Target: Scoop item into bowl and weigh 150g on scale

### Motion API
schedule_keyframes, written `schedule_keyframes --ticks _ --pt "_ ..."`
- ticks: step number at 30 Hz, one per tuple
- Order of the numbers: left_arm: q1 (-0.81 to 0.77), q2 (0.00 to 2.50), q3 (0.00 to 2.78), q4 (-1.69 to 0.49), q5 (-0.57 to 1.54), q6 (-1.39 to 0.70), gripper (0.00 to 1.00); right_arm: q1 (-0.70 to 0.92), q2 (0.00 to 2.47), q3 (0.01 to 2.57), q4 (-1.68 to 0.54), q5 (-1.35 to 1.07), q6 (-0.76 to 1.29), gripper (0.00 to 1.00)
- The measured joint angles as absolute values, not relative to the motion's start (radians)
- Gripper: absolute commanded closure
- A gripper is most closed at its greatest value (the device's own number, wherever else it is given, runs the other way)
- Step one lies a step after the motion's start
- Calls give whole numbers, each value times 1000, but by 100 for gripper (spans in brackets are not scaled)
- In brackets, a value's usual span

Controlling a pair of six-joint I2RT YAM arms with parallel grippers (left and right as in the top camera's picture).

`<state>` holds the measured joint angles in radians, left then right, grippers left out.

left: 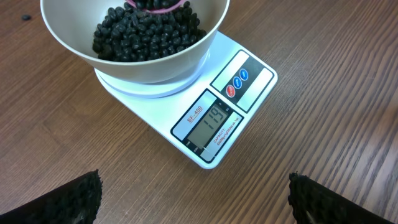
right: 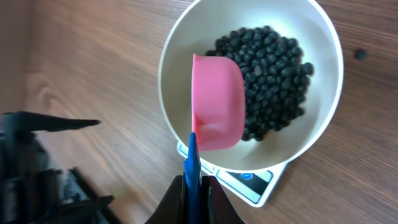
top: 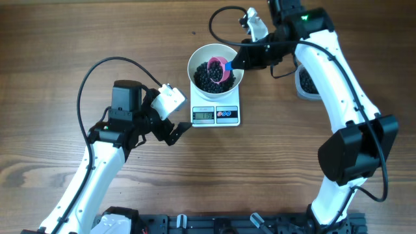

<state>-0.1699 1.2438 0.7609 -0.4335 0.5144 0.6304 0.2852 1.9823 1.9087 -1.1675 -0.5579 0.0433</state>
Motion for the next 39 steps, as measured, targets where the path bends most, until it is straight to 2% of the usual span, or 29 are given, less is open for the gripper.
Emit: schedule_keyframes --ticks 14,39 --pt "-170 1244 761 -433 514 630 0 415 1920 1916 -1081 -234 87 96" --pt "-170 1244 761 -434 514 630 0 420 1920 1916 -1072 -197 86 96"
